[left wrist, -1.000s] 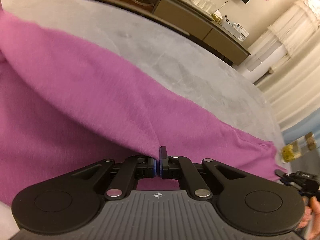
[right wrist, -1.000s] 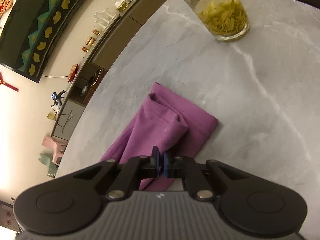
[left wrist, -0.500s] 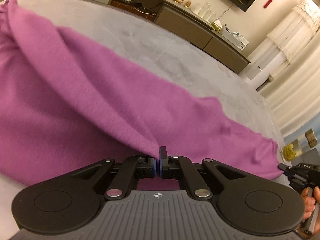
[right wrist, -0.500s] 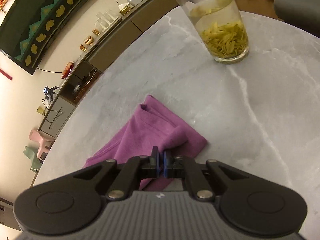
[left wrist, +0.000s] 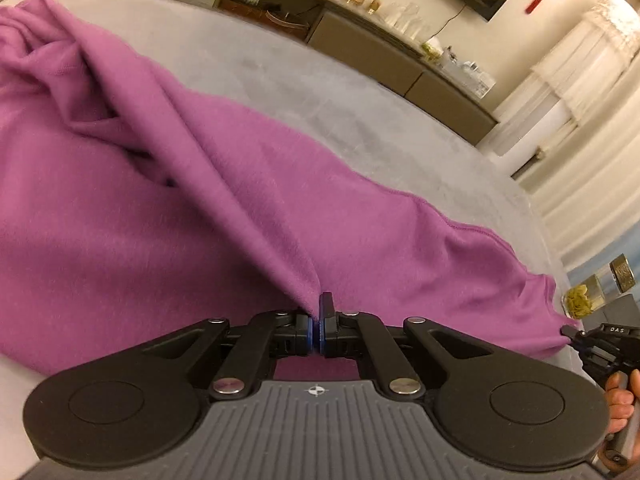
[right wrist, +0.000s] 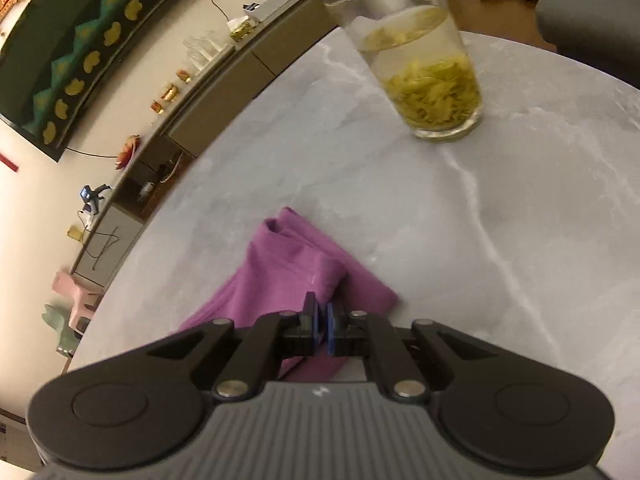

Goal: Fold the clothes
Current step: 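Fold the sleeve cuff across the body with the right gripper while the left gripper pinches the sweater side, then open both grippers to release the sleeve and sweater side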

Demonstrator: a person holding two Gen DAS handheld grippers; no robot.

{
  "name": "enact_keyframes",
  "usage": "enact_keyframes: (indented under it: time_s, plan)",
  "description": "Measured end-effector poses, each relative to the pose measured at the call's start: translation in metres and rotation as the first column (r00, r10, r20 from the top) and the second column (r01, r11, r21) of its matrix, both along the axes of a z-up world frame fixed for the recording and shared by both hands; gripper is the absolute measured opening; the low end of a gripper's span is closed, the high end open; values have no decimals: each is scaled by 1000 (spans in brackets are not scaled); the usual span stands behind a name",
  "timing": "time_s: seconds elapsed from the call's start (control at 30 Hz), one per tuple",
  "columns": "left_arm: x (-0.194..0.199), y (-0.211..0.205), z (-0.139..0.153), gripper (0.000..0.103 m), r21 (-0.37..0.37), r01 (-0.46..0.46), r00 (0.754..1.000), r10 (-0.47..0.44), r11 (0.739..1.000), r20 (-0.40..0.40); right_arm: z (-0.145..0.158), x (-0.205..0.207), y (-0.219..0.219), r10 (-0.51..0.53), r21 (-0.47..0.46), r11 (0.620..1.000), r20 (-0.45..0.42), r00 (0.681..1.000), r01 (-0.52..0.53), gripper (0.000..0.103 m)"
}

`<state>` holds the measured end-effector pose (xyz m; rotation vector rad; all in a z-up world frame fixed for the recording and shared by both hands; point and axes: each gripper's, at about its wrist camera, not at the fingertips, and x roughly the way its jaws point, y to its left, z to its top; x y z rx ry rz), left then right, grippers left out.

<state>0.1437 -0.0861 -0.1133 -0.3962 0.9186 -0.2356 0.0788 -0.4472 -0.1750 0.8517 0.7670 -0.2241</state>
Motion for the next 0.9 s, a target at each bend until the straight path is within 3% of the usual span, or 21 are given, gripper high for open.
enact_keyframes:
  time_s: [0.1,0.2,0.27,0.37,0.5,0.53,0.57,0.67,0.73,0.77,0.83,0.9]
  plan:
    - [-4,-1,1,2,24,18,1000,-18,1000,9,6,-4,6,8,-22,1000,4,1000,-8,4]
    - [-9,-1,2,2,48,35,999,-36,998,18,31,8,11,-19,-83,996,99,995,27,4]
    - [-12,-1,2,2,64,46,999,-48,997,23,31,7,14,-32,-119,992,69,997,40,4]
    - [-15,0,-5,2,60,39,998,-42,997,46,10,16,11,-33,-118,993,-57,998,26,2]
    - [-12,-3,-6,2,60,37,998,-39,998,40,12,11,17,-10,-158,987,-62,998,0,4]
    - [-12,-4,-7,3,59,37,998,-39,998,43,16,13,21,-23,-199,980,-60,998,11,7]
    - [-12,-5,-6,3,60,38,998,-41,997,48,19,14,25,-39,-241,970,-57,998,24,20]
    - [-12,-6,-10,3,57,38,997,-41,998,62,56,1,44,-93,-493,862,68,993,115,40]
    - [-12,-6,-10,3,61,39,997,-44,997,71,69,5,62,-16,-544,836,113,993,75,42]
    - [-12,-6,-9,3,63,40,996,-45,997,76,68,15,71,51,-541,841,101,994,11,40]
    - [-13,-6,-9,3,62,43,996,-48,997,80,57,43,86,159,-522,843,14,987,-128,38]
    - [-12,-4,-10,3,57,45,995,-50,997,82,42,65,90,165,-504,843,-90,982,-188,29]
